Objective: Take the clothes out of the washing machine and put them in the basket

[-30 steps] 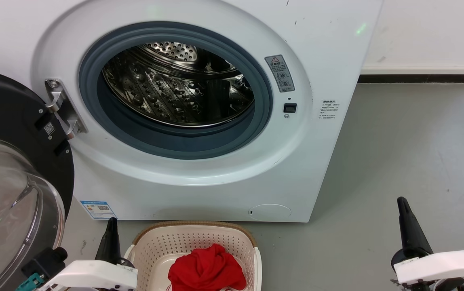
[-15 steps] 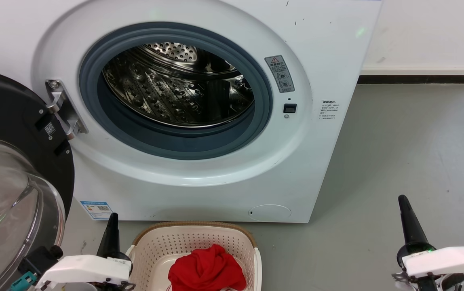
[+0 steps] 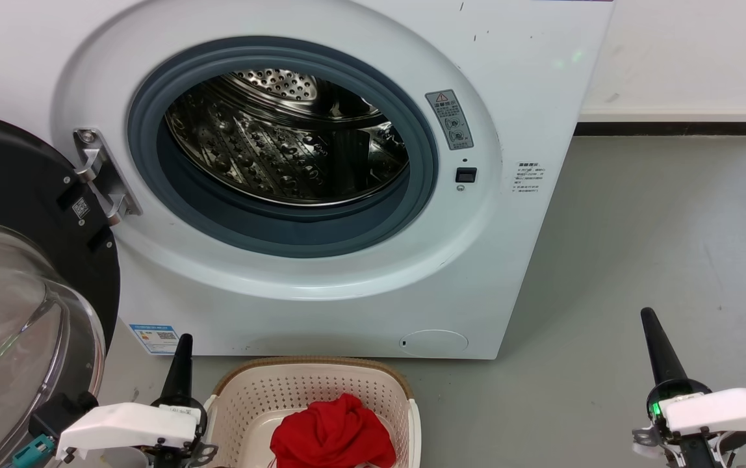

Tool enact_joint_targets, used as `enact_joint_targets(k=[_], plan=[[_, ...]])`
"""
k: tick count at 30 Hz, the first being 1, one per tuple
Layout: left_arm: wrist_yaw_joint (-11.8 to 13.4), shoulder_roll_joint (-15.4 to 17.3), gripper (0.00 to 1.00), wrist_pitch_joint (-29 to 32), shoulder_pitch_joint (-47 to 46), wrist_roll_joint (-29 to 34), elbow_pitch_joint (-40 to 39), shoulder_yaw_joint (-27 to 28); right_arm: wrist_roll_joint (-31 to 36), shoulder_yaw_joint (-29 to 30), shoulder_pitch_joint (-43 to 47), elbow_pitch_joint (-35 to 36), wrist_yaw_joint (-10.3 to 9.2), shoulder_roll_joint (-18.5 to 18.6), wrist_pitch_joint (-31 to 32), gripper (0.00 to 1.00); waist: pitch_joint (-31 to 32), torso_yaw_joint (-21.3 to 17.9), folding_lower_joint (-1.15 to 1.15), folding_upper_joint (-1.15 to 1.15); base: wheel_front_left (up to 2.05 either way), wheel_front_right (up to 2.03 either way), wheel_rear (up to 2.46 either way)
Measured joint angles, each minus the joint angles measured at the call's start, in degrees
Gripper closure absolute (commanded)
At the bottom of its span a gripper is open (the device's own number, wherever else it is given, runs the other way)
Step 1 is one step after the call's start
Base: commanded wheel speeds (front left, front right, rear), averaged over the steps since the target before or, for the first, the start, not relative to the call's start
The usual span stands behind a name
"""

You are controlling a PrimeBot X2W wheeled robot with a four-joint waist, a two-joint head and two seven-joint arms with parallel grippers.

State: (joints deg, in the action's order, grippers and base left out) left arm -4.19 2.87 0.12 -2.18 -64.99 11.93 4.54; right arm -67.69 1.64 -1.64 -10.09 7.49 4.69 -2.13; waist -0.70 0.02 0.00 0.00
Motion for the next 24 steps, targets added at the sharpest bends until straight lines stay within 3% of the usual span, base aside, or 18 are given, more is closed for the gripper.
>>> enact_joint_targets(k=[24], plan=[[-1.63,0.01,1.0,3.15,-1.76,-13.27,1.07,1.04,-12.98,1.2,-1.89,-1.82,0.0,0.0,3.21,1.0,0.22,-0.01,0.0,0.0,0.0,0.0,0.0]])
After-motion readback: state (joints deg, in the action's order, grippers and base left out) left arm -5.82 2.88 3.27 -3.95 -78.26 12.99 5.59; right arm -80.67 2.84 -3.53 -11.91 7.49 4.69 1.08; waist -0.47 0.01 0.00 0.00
